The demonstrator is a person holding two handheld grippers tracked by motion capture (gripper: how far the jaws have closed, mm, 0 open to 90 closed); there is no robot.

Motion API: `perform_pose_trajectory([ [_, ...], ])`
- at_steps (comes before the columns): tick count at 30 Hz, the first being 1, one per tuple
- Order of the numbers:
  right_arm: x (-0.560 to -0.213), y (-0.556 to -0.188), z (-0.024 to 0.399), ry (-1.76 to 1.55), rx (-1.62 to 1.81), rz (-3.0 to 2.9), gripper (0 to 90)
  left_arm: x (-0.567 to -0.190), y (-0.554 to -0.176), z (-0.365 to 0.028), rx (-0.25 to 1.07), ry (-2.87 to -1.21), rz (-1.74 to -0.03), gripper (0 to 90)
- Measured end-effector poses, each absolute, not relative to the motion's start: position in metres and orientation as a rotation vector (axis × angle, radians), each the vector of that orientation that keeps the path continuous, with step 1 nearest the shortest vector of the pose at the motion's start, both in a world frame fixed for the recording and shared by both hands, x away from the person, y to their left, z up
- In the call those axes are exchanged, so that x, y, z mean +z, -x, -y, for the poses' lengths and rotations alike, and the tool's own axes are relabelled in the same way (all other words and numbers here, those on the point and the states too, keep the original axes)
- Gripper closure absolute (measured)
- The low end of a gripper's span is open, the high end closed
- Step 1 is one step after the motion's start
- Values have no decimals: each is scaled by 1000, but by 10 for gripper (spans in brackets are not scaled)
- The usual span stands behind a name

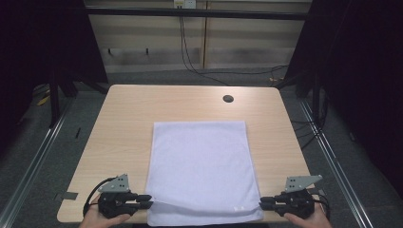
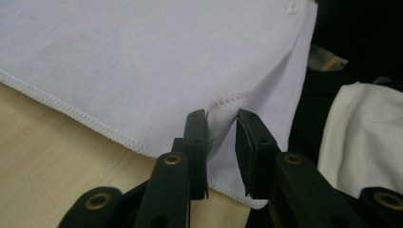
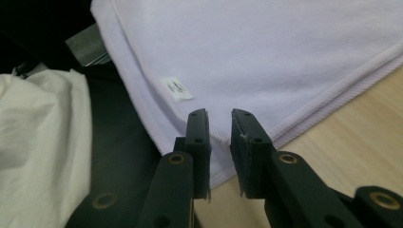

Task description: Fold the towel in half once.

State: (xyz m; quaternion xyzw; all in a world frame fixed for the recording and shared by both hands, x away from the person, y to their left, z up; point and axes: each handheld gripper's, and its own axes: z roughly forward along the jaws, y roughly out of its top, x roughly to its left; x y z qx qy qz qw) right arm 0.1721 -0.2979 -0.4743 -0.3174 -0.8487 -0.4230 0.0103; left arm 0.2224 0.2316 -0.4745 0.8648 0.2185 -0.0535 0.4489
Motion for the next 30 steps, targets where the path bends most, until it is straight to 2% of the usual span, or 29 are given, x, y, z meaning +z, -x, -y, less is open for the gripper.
perform_pose_trajectory([
  [3,-469,-171,296,1014,-1349,2647,724,-473,-226,-237,-150,-2097,-555,654],
  [6,-468,-179,297,1054,-1372,2648,714,-470,-231,-239,-117,-2080,-585,630],
  [9,-467,-203,295,1141,-1410,2644,712,-470,-249,-238,-80,-2060,-680,607],
  [15,-468,-238,281,1207,-1393,2678,704,-475,-302,-228,-42,-2050,-796,614],
  [17,-469,-253,275,1230,-1378,2701,681,-479,-321,-224,-43,-2040,-800,664],
  [21,-473,-290,262,1245,-1348,2726,655,-492,-351,-212,-5,-2067,-849,674],
  [30,-496,-345,239,1353,-1277,2703,659,-505,-369,-202,45,-2093,-862,651],
])
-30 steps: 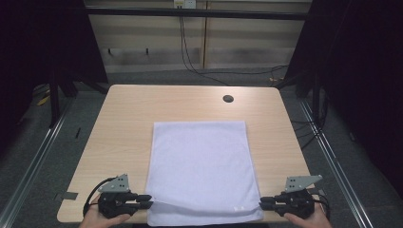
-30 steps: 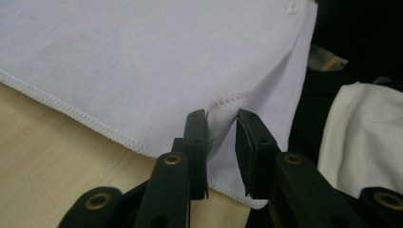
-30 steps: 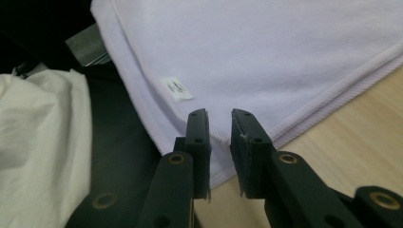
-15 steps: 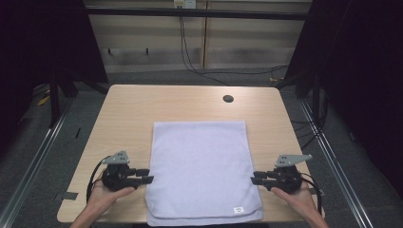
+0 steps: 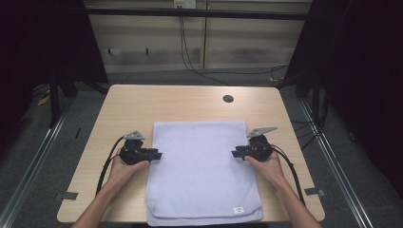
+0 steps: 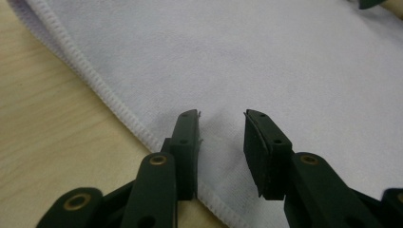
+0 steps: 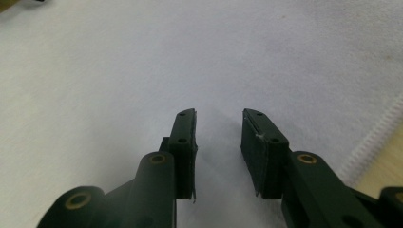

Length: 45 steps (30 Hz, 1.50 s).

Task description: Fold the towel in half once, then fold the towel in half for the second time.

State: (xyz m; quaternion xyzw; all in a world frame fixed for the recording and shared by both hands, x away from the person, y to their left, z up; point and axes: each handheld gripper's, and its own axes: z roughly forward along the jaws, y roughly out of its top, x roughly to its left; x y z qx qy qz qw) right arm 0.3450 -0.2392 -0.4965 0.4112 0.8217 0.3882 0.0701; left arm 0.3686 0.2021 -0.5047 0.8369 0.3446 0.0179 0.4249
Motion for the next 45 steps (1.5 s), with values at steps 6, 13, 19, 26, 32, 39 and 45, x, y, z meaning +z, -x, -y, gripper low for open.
perform_pose_trajectory([
  [6,-502,-350,231,-1252,1142,-2460,628,-505,-365,-201,51,-2090,-861,611],
  [13,-497,-326,236,-1262,1115,-2531,649,-505,-355,-199,25,-2097,-839,613],
  [19,-496,-310,238,-1198,1099,-2576,646,-505,-340,-201,-48,-2081,-842,610],
  [26,-493,-288,236,-1170,1077,-2610,645,-500,-312,-200,-48,-2141,-817,608],
  [32,-490,-270,228,-1174,1061,-2655,641,-496,-280,-204,-55,-2188,-791,579],
  [39,-486,-232,224,-1110,1018,-2720,592,-493,-258,-208,-106,-2200,-768,559],
  [45,-463,-274,258,-1201,1163,-2524,589,-482,-287,-212,-24,-2134,-790,531],
])
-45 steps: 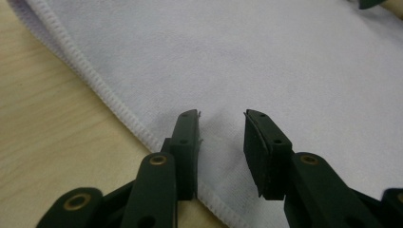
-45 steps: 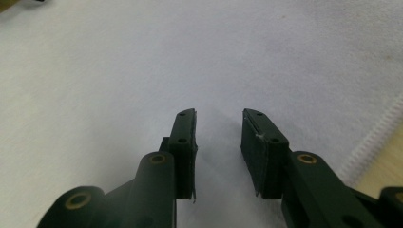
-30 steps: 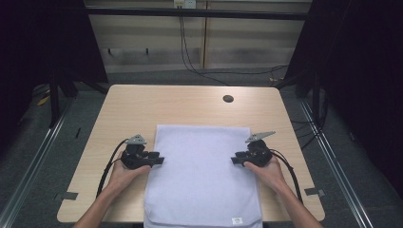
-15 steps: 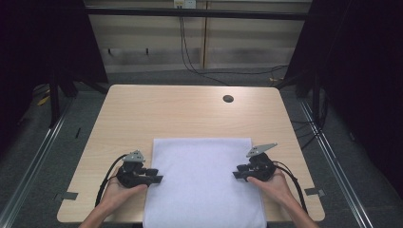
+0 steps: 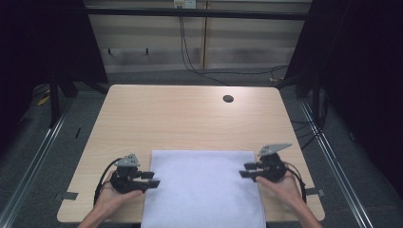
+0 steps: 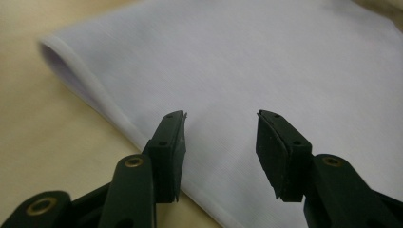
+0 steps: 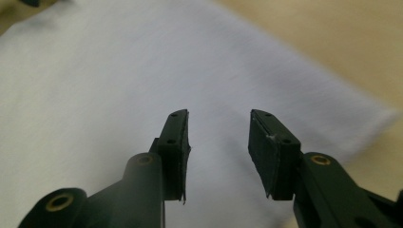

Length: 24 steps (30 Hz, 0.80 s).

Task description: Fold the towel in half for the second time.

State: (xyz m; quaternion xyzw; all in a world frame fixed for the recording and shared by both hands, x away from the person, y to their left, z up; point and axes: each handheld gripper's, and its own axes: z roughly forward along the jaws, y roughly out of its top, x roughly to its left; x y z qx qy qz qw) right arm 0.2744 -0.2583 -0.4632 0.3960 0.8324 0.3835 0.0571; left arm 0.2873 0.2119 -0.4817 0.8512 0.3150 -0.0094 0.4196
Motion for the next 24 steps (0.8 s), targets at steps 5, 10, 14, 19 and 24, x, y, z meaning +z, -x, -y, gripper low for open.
perform_pose_trajectory([
  [5,-460,-311,275,-1201,1126,-2474,551,-479,-330,-214,63,-2094,-826,531],
  [10,-481,-343,281,-1253,1116,-2463,549,-487,-362,-212,40,-2095,-908,519],
  [14,-493,-347,284,-1287,1104,-2460,569,-492,-370,-215,73,-2087,-930,505],
  [19,-496,-344,283,-1277,1097,-2516,589,-499,-378,-224,47,-2073,-950,481],
  [24,-497,-341,285,-1276,1084,-2532,616,-499,-385,-219,72,-2101,-923,448],
])
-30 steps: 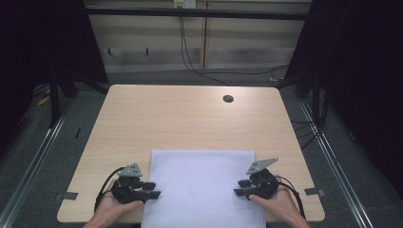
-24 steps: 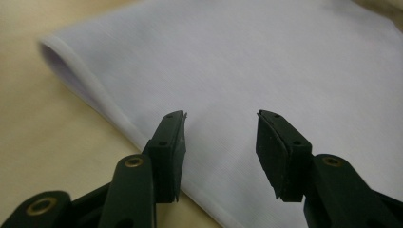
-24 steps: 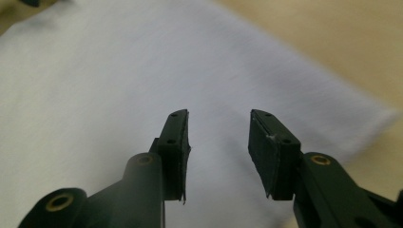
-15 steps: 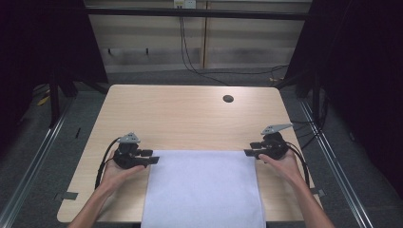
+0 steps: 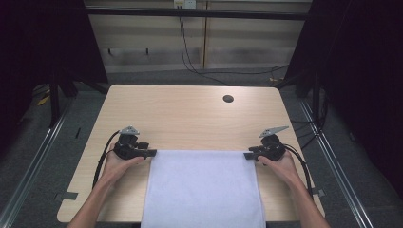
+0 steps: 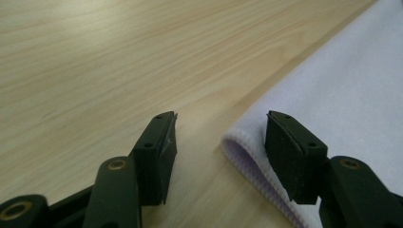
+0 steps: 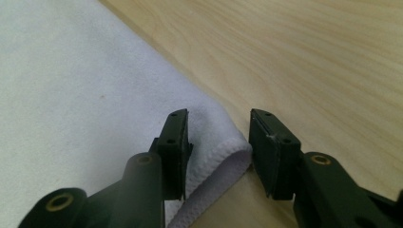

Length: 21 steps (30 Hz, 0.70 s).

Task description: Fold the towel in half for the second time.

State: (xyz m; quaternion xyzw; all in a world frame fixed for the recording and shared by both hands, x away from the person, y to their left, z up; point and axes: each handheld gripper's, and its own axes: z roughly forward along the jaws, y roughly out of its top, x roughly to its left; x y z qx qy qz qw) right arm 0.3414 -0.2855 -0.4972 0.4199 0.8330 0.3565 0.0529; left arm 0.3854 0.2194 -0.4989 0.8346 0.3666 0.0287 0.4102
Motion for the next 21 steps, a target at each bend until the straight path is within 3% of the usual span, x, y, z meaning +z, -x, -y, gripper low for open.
perform_pose_trajectory([
  [2,-498,-338,288,-1293,1100,-2532,710,-502,-384,-213,63,-2132,-900,447],
  [9,-500,-338,287,-1313,1118,-2542,837,-502,-384,-207,64,-2142,-874,480],
  [10,-500,-338,287,-1323,1131,-2542,845,-502,-382,-205,54,-2152,-850,540],
  [13,-500,-339,287,-1316,1137,-2544,849,-501,-377,-200,52,-2192,-799,591],
  [15,-500,-339,288,-1314,1133,-2549,852,-501,-375,-199,24,-2204,-787,692],
  [16,-500,-340,288,-1309,1140,-2554,856,-501,-374,-200,7,-2203,-781,796],
  [21,-502,-341,291,-1329,1186,-2541,863,-503,-376,-206,-46,-2156,-808,835],
])
